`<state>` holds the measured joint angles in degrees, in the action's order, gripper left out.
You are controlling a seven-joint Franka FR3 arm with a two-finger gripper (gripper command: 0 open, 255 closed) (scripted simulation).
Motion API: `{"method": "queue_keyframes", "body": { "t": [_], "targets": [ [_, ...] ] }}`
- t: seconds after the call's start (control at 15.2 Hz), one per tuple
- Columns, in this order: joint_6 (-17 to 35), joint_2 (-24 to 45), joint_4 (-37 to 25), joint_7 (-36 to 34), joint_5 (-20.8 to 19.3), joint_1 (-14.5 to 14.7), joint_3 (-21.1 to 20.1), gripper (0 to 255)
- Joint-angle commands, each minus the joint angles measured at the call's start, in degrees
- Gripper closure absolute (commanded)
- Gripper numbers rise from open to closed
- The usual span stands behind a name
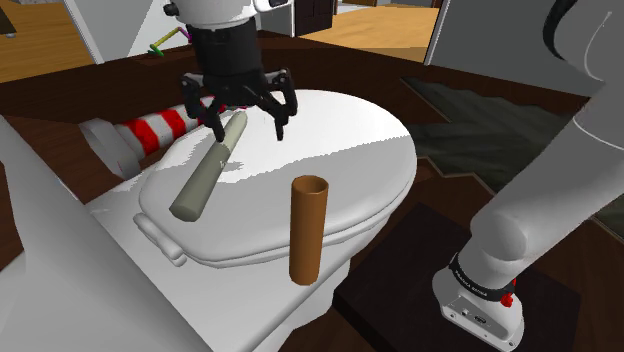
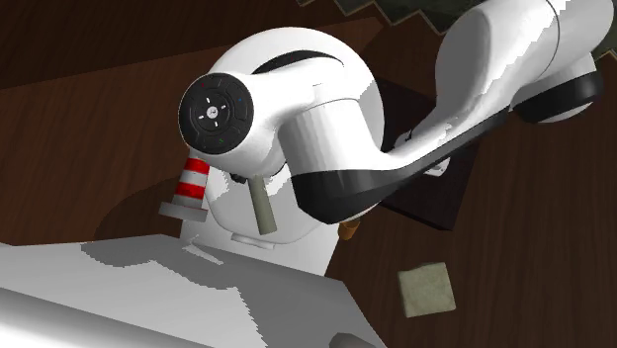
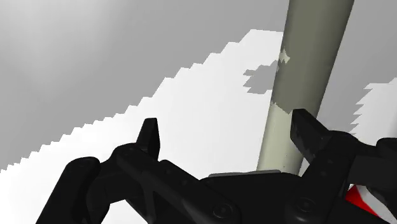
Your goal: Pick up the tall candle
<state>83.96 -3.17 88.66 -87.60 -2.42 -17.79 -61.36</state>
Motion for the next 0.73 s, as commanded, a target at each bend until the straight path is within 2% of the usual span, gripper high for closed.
{"method": "queue_keyframes", "body": {
  "t": [0.0, 0.07, 0.13, 0.2, 0.66],
  "targets": [
    [-3.5, 13.1, -8.4, -12.7, -11.1, 3.5, -5.9, 0],
    [-5.9, 18.6, -12.9, -17.2, -15.8, 8.3, -5.4, 0],
    [-7.6, 21.7, -16.5, -19.7, -18.4, 12.6, -3.7, 0],
    [-6.4, 20.7, -15.1, -19.2, -17.3, 12.5, -2.6, 0],
    [0.1, 17.9, -6.9, -18.5, -14.6, 8.4, -3.3, 0]
  ]
}}
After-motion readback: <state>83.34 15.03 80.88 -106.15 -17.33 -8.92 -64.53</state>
